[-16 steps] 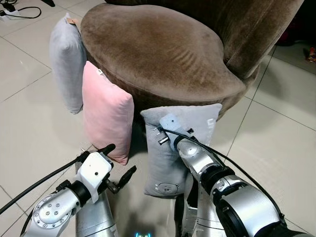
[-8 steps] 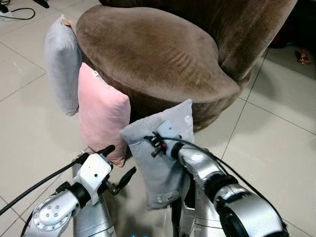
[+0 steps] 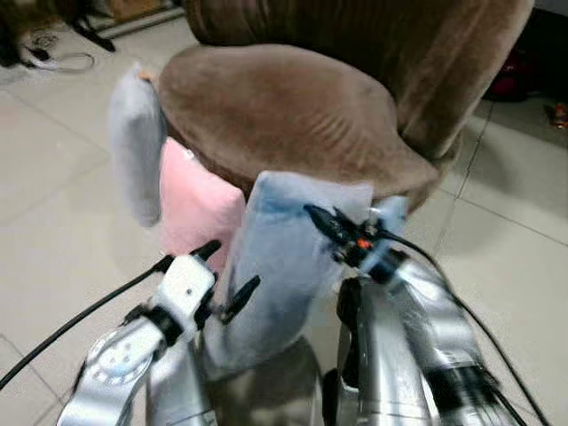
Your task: Move the pillow to the sofa from floor
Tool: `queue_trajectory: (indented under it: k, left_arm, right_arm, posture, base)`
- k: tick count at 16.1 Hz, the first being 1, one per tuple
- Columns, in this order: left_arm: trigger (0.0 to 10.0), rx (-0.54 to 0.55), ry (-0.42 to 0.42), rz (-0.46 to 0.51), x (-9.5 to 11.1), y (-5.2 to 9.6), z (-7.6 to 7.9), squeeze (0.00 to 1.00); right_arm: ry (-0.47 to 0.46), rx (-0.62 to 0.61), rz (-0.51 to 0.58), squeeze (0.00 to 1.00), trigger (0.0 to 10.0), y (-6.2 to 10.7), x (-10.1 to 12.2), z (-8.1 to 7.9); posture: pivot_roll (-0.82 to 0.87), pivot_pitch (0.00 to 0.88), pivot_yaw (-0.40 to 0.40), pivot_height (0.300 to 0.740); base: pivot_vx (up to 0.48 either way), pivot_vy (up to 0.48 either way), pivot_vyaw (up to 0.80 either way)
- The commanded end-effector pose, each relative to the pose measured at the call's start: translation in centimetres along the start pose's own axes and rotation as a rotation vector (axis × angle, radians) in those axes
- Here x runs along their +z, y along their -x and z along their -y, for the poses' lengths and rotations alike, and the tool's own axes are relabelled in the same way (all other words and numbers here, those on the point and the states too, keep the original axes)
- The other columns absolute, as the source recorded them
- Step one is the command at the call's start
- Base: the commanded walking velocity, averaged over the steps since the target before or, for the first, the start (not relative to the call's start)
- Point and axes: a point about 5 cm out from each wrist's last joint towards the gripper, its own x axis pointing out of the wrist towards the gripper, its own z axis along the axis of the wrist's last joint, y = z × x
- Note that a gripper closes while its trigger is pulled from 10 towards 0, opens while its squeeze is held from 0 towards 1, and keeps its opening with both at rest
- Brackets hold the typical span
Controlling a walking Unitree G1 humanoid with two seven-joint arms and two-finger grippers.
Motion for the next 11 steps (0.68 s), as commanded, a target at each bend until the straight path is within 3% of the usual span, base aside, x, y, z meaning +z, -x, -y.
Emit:
queue_trajectory:
  k: [1, 3, 5, 7, 8, 11]
  left_arm:
    - [10.0, 0.002, -0.008, -0.006, -0.2, -0.2, 0.0, 0.0]
    - [10.0, 0.015, -0.016, 0.009, -0.1, -0.6, -0.2, 0.0]
    - [10.0, 0.178, -0.041, 0.083, 1.1, -1.4, -1.8, 0.0]
    - [10.0, 0.219, -0.053, 0.077, 0.9, -1.8, -1.9, 0.0]
    - [10.0, 0.223, -0.052, 0.071, 0.8, -1.7, -1.8, 0.0]
    - [10.0, 0.264, -0.048, 0.058, 0.6, -1.1, -1.9, 0.0]
  right_arm:
    - [0.008, 0.045, 0.068, 0.0, 0.0, 0.0, 2.0, -0.9]
    - [-0.013, -0.019, 0.151, 0.0, 0.0, 0.3, 4.7, -0.9]
    - [0.019, -0.269, 0.389, 0.0, 0.0, -0.2, 10.5, 1.1]
    - [0.049, -0.475, 0.522, 0.0, 0.0, -0.4, 14.4, 2.1]
    - [0.058, -0.536, 0.515, 0.0, 10.0, -0.3, 14.6, 2.4]
    - [0.116, -0.571, 0.271, 0.0, 10.0, -0.3, 10.9, 2.5]
  posture:
    - [0.0, 0.0, 0.003, 0.38]
    - [0.0, 0.0, 0.01, 0.38]
    - [-0.01, 0.0, 0.015, 0.38]
    - [0.0, 0.0, 0.002, 0.38]
    - [0.0, 0.0, 0.0, 0.38]
    - [0.01, 0.0, -0.013, 0.38]
  base:
    - [0.0, 0.0, 0.0]
    - [0.0, 0.0, 0.0]
    - [0.0, 0.0, 0.0]
    - [0.0, 0.0, 0.0]
    - [0.0, 0.0, 0.0]
    - [0.0, 0.0, 0.0]
